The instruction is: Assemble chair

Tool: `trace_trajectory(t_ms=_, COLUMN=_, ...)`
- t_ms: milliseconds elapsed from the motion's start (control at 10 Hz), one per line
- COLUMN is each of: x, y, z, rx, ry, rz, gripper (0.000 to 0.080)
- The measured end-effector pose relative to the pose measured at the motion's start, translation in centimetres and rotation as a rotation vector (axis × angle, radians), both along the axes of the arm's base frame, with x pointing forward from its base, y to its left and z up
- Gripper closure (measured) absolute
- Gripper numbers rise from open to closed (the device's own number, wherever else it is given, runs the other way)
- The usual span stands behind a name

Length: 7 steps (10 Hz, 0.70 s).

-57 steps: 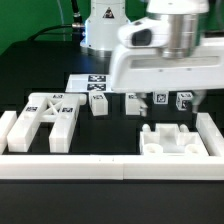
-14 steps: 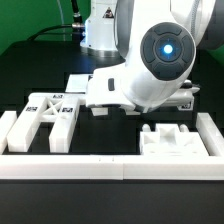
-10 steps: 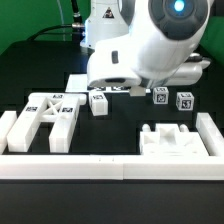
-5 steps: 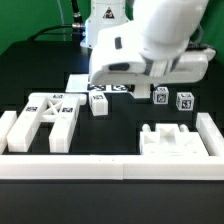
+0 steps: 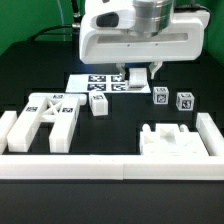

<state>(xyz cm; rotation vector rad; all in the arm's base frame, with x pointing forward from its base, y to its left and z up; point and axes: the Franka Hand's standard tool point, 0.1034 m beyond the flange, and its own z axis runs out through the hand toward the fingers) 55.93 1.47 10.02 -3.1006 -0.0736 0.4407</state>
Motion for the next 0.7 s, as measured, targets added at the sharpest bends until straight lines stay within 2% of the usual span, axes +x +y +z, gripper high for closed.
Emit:
trace_trajectory(t_ms=200, x=0.2, y=-0.1, z=0.1, rx=0.0, ry=-0.16, rz=-0.002, gripper=0.0508)
trace_trajectory(t_ms=300, x=0.8, y=0.0, z=0.0, rx=0.001, ry=-0.203, rz=-0.002, gripper=0.0508)
trace_trajectory(t_ms=500, x=4.2, y=0.8, z=1.1, rx=0.012, ry=-0.401, rz=-0.001, gripper=0.0508)
trace_trajectory(t_ms=700, x=4.7, y=1.0, z=1.3, rx=0.008, ry=-0.513, rz=0.007, gripper=0.0508)
